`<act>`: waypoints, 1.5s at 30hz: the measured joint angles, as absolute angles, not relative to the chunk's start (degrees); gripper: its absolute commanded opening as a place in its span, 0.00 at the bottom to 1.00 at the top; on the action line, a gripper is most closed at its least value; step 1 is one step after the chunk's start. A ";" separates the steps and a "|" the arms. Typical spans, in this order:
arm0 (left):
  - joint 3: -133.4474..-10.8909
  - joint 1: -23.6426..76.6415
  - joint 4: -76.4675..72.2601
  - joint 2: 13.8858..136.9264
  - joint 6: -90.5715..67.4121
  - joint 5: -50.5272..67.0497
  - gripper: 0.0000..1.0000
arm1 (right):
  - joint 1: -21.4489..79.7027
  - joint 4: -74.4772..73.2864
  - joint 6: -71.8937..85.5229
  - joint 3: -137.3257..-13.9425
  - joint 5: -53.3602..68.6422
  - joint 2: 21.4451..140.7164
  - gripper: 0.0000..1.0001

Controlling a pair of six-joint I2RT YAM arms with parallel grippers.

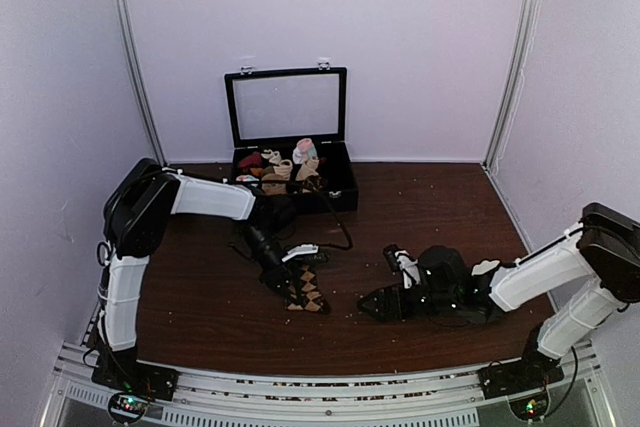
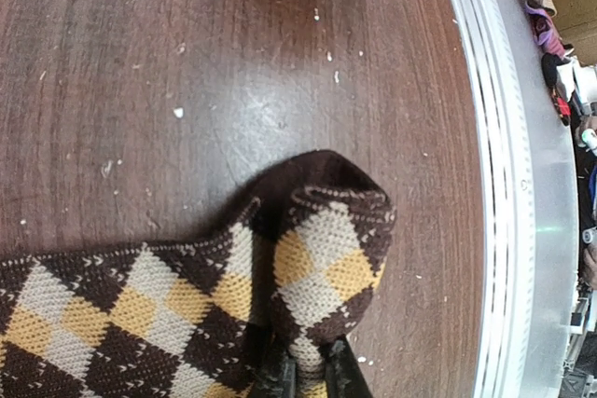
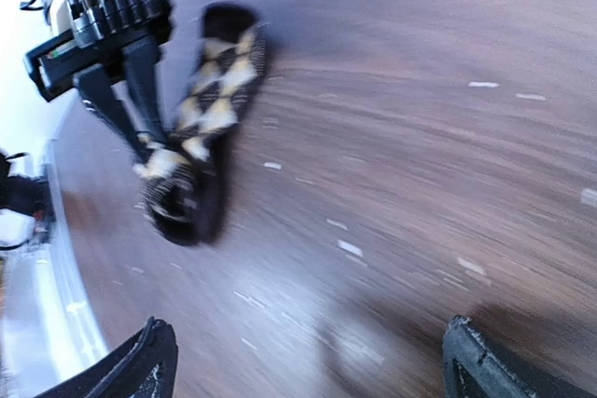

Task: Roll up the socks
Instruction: Roll the sock at the center of the board, then smooth out the sock at the center of the board.

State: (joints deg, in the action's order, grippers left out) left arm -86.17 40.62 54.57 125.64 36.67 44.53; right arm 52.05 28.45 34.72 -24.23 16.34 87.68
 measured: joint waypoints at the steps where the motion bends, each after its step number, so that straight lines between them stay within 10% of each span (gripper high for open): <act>1: -86.32 40.60 54.81 125.82 36.67 44.66 0.07 | 52.14 27.31 34.06 -22.63 13.96 85.08 1.00; 10: -89.58 40.14 58.85 128.51 37.60 46.35 0.07 | 47.53 32.75 32.69 -22.24 10.46 86.39 1.00; 16: -90.52 39.62 60.58 129.51 38.63 47.83 0.08 | 63.09 35.44 11.70 -23.70 7.81 87.33 0.98; 23: -92.29 38.94 63.26 131.41 40.03 49.76 0.09 | 64.97 29.34 -8.23 -38.89 9.17 94.83 0.70; 36: -93.56 38.46 66.11 132.84 42.39 51.37 0.10 | 64.95 23.38 -23.46 -48.62 8.73 108.95 0.52; 41: -93.80 38.44 66.59 132.99 42.89 51.33 0.11 | 64.84 23.22 -24.91 -50.26 7.77 110.34 0.26; 43: -94.11 38.41 67.24 133.21 43.09 51.33 0.20 | 64.64 22.79 -25.41 -51.09 7.49 110.85 0.15; 44: -94.15 38.39 67.51 133.23 43.22 51.29 0.92 | 64.55 22.52 -25.80 -51.44 7.51 110.98 0.10; 45: -94.15 38.33 67.64 133.23 43.51 51.29 0.97 | 64.49 21.93 -25.67 -51.88 7.53 111.09 0.05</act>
